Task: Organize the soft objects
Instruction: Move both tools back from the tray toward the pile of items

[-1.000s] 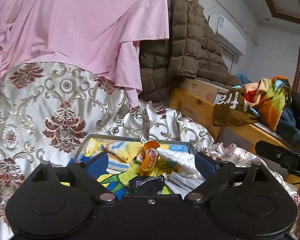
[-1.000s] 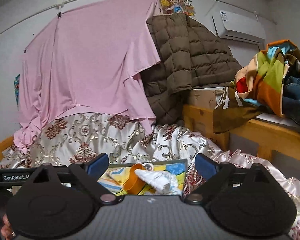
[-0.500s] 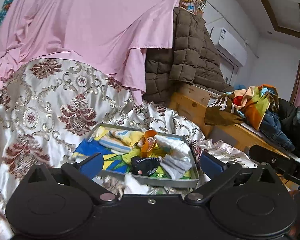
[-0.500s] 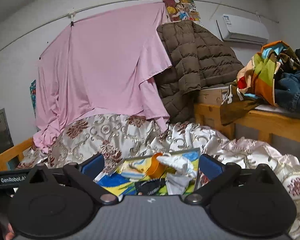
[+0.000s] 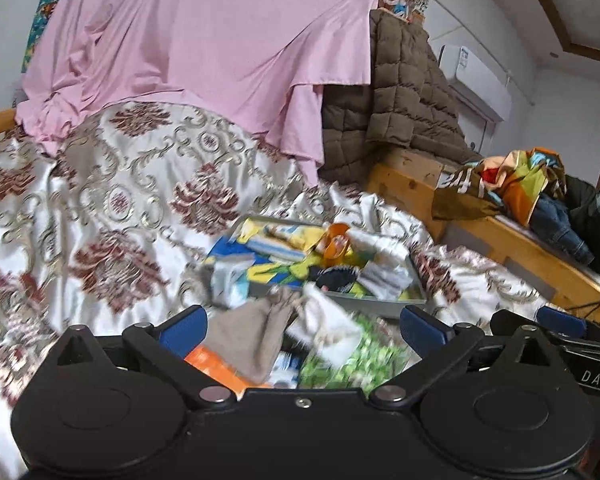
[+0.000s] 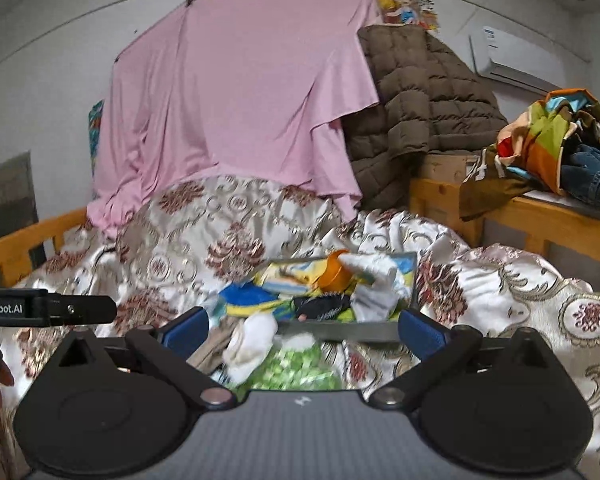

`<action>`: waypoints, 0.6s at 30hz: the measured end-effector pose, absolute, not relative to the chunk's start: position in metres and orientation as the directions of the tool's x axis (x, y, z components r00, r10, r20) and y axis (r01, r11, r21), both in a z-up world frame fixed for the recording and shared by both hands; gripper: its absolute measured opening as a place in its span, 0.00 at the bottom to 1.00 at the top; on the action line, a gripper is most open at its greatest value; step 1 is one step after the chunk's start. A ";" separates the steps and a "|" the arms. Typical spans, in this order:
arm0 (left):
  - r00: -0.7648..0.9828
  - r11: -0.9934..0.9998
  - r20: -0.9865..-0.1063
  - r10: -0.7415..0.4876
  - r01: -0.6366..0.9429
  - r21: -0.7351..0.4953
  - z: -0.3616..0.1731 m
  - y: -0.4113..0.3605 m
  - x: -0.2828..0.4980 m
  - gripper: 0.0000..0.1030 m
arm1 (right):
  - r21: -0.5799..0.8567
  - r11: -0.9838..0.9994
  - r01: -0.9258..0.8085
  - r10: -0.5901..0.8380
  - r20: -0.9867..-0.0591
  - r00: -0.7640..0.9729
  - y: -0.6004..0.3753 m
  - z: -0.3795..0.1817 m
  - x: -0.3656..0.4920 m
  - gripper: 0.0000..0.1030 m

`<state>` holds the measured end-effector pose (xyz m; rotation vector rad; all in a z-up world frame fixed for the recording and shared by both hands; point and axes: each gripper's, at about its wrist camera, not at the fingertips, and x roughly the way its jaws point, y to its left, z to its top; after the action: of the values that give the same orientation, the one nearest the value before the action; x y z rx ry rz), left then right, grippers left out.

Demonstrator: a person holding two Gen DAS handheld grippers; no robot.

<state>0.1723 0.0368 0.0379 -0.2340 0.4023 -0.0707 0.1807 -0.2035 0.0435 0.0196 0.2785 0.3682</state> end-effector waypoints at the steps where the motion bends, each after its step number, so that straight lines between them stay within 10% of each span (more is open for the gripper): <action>1: 0.917 0.973 -0.384 -0.110 0.019 -0.232 0.035 0.038 0.168 0.99 | 0.063 0.931 -0.359 0.362 -0.272 0.892 -0.201 0.041 0.176 1.00; 18: 0.893 0.983 -0.447 -0.051 -0.033 -0.178 -0.001 0.045 0.121 0.99 | 0.020 0.928 -0.373 0.351 -0.389 0.852 -0.184 0.011 0.142 1.00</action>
<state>0.1206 0.0453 -0.0013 -0.1838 0.4676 -0.0095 0.1419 -0.1844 0.0105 -0.0570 0.3990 0.3809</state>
